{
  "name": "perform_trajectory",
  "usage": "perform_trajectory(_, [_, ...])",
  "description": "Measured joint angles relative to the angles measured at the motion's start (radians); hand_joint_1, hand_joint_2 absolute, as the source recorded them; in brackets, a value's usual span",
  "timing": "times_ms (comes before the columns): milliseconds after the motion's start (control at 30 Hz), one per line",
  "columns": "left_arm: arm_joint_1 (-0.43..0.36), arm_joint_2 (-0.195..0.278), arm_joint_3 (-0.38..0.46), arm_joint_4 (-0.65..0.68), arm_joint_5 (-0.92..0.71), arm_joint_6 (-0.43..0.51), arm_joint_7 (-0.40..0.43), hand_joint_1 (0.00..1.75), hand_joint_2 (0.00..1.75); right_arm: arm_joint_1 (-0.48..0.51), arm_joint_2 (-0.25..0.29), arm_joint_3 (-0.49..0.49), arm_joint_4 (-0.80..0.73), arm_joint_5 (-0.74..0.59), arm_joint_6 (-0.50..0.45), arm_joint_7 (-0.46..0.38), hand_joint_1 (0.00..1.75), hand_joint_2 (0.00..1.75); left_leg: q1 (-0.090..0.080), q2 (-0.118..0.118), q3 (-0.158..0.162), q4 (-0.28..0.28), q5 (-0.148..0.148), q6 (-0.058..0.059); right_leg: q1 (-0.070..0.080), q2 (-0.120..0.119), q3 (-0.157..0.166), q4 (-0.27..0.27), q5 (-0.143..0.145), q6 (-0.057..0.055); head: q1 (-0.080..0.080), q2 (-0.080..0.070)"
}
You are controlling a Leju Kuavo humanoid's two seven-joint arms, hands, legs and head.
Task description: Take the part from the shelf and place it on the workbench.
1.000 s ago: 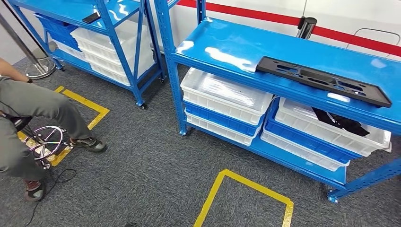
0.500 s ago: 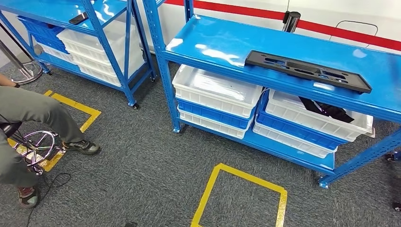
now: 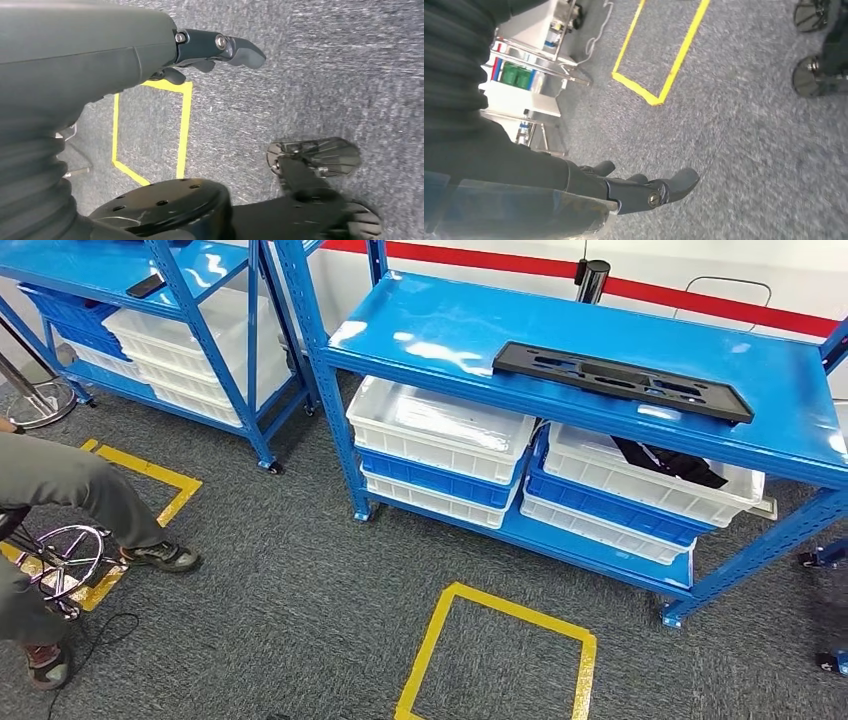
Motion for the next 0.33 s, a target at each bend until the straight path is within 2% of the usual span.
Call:
perform_trajectory(100, [0.0, 0.001, 0.0, 0.0, 0.0, 0.0, 0.002, 0.0, 1.75, -0.001, 0.001, -0.003, 0.0, 0.005, -0.001, 0.001, 0.0, 1.75, -0.008, 0.001, 0.007, -0.029, 0.013, 0.013, 0.002, -0.001, -0.002, -0.008, 0.008, 0.015, -0.003, 0.0])
perform_trajectory(167, [-0.001, 0.0, 0.001, 0.0, 0.0, 0.0, 0.004, 0.0, 1.75, -0.001, -0.001, -0.004, 0.0, 0.008, -0.002, 0.003, 0.0, 1.75, -0.005, 0.004, 0.013, -0.055, 0.032, 0.022, 0.007, -0.003, -0.016, 0.011, -0.004, 0.019, 0.0, 0.0])
perform_trajectory(200, [-0.001, -0.001, 0.001, 0.0, 0.0, 0.0, 0.004, 0.0, 1.75, -0.001, -0.002, -0.004, 0.0, 0.01, -0.003, 0.004, 0.0, 1.75, -0.003, 0.006, 0.015, -0.067, 0.041, 0.026, 0.008, -0.004, -0.037, 0.051, -0.027, 0.015, 0.003, 0.0])
perform_trajectory(267, [-0.001, -0.003, 0.001, 0.0, -0.001, 0.0, 0.007, 0.0, 1.75, 0.0, -0.004, -0.005, 0.0, 0.012, -0.004, 0.005, 0.0, 1.75, -0.007, 0.008, 0.009, -0.07, 0.047, 0.03, 0.006, -0.004, -0.102, 0.187, -0.09, 0.005, 0.006, 0.0])
perform_trajectory(300, [0.0, -0.004, 0.001, 0.0, -0.001, 0.0, 0.008, 0.0, 1.75, 0.001, -0.005, -0.006, 0.0, 0.012, -0.005, 0.006, 0.0, 1.75, -0.01, 0.009, 0.005, -0.07, 0.048, 0.029, 0.005, -0.005, -0.13, 0.249, -0.113, 0.005, 0.007, 0.0])
perform_trajectory(333, [0.0, -0.004, 0.001, 0.0, -0.001, 0.0, 0.008, 0.0, 1.75, 0.001, -0.005, -0.006, 0.0, 0.012, -0.005, 0.007, 0.0, 1.75, -0.011, 0.009, 0.004, -0.07, 0.049, 0.029, 0.005, -0.005, -0.145, 0.282, -0.124, 0.006, 0.007, 0.0])
